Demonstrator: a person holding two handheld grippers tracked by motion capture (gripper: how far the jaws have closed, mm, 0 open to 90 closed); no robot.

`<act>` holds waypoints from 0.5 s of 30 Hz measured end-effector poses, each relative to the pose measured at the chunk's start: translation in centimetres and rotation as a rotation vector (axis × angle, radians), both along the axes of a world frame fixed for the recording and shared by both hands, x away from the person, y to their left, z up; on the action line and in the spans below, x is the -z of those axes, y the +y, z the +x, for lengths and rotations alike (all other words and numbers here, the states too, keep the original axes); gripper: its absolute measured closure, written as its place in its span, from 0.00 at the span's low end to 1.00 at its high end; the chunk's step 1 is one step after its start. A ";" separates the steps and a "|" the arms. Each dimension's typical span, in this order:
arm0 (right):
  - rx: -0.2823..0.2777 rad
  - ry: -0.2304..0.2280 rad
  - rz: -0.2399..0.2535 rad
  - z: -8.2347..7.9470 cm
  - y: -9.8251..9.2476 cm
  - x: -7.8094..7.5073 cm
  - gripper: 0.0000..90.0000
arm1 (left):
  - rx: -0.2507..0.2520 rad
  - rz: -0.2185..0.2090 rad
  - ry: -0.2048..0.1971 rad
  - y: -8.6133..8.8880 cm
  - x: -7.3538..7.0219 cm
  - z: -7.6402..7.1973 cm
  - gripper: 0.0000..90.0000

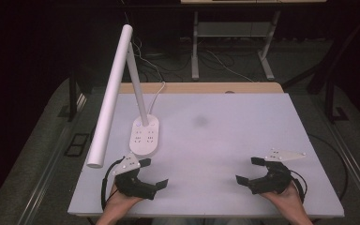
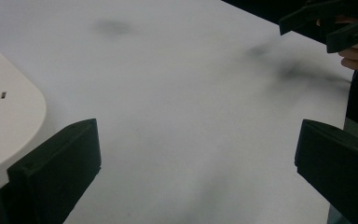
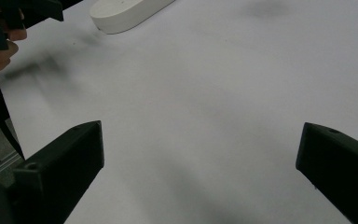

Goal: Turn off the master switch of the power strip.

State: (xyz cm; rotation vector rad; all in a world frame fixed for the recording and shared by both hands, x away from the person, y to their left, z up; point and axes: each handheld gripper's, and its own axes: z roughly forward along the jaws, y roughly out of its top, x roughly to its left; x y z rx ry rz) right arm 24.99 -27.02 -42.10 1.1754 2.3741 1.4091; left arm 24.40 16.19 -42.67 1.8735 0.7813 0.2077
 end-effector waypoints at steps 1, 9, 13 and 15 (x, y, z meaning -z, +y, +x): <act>0.000 0.000 -0.001 0.0 0.0 0.0 0.00 | 0.002 -0.002 -0.001 0.0 0.0 0.0 0.00; -0.003 0.013 -0.006 -0.2 -0.2 0.0 0.00 | 0.004 0.002 0.003 0.0 -0.1 0.1 0.00; 0.000 0.017 -0.003 -0.3 -0.3 -0.1 0.00 | 0.008 -0.008 0.006 0.2 -0.2 0.1 0.00; 0.003 0.020 -0.004 -0.4 -0.4 -0.1 0.00 | 0.009 -0.006 0.009 0.1 -0.3 0.1 0.00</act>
